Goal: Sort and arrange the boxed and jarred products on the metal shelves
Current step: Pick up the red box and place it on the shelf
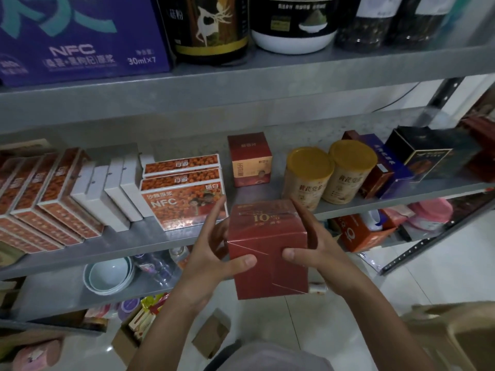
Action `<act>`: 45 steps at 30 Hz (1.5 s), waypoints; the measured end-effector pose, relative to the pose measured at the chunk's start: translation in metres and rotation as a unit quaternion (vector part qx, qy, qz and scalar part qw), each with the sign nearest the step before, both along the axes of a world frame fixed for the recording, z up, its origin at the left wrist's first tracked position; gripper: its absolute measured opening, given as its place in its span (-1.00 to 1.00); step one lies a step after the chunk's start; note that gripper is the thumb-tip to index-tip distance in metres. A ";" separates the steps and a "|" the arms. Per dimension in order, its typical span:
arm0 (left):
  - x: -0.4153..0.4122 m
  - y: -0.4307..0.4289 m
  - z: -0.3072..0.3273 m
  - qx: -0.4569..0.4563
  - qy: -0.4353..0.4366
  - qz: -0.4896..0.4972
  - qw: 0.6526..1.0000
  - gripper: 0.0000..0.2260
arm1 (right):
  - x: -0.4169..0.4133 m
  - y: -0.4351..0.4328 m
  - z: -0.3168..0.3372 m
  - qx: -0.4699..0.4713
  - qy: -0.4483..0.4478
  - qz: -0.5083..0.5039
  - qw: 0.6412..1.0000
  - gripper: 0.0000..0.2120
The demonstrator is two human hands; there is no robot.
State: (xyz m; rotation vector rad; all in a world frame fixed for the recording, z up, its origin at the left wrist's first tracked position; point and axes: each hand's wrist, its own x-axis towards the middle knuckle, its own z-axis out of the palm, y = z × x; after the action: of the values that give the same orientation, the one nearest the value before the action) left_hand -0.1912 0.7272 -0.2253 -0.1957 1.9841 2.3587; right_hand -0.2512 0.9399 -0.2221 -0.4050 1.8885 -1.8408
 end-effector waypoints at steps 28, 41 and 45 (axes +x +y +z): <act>-0.008 0.004 0.015 -0.248 0.129 -0.076 0.957 0.28 | 0.023 -0.014 -0.003 -0.141 -0.116 -0.130 0.975 -0.54; -0.006 -0.003 0.010 0.008 0.035 0.092 0.995 0.07 | 0.026 -0.002 -0.027 -0.120 -0.119 -0.047 0.985 -0.15; -0.002 0.000 0.007 0.108 -0.010 0.087 0.990 -0.17 | 0.022 -0.017 -0.028 -0.118 -0.101 -0.033 0.987 0.20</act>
State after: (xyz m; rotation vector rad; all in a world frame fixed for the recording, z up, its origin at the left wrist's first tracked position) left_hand -0.1930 0.7275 -0.2183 -0.3949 1.7498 2.6442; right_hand -0.2287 0.9233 -0.2500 -0.2248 1.5749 -2.0727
